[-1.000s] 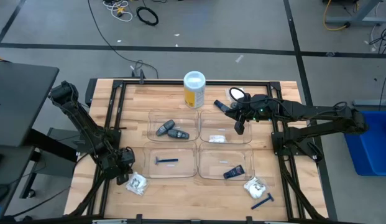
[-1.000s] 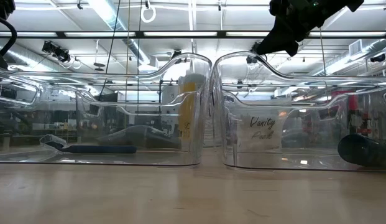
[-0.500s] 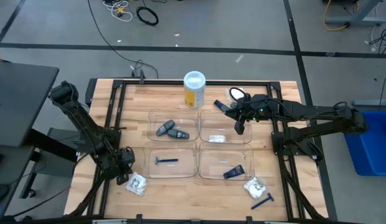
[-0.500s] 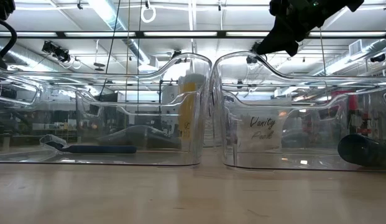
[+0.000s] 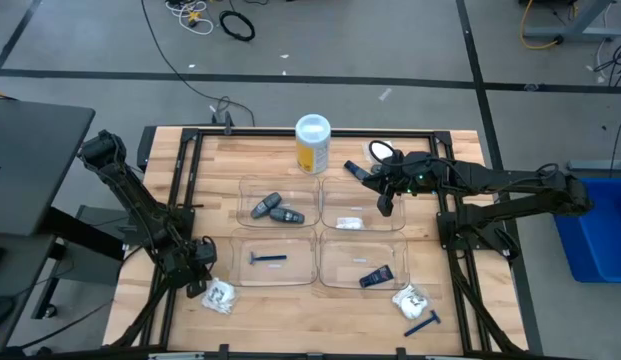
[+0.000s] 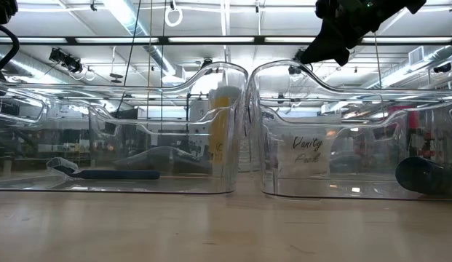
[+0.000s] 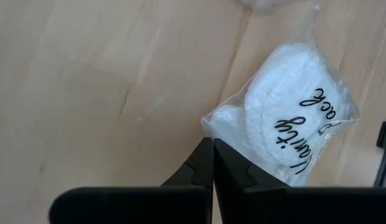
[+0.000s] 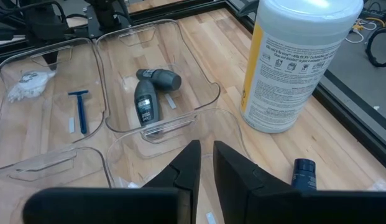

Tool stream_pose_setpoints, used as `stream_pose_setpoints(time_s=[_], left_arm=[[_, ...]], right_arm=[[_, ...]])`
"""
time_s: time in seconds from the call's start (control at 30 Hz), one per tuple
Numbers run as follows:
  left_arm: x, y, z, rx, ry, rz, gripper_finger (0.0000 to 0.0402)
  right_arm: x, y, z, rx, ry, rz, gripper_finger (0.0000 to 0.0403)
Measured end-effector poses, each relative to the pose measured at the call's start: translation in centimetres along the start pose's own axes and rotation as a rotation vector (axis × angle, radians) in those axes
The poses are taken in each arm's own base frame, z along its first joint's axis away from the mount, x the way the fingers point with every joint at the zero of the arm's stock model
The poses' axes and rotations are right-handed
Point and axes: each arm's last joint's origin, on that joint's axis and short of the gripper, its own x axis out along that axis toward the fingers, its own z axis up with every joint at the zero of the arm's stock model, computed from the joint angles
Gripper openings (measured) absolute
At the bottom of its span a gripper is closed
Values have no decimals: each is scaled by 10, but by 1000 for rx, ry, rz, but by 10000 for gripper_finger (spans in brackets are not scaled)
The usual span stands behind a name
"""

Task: Pick & Place Travel size toiletries
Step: Put the transparent vanity pack into the top right transparent bin

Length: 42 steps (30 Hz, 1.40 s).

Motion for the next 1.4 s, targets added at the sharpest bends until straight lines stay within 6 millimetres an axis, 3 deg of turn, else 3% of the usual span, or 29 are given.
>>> stream_pose_setpoints(time_s=[0.57, 0.9, 1.17, 1.4], left_arm=[[-24, -28, 3, 7, 181, -217, 1], [-46, -48, 9, 98, 223, -292, 1], [-66, -64, 26, 150, 189, -341, 0], [-81, -65, 44, 181, 193, -304, 0]], right_arm=[[0, 0, 0, -1, 1, 0, 50], [0, 0, 0, -27, 1, 0, 50], [0, 0, 0, -27, 0, 0, 50], [0, 0, 0, -29, -4, -15, 50]])
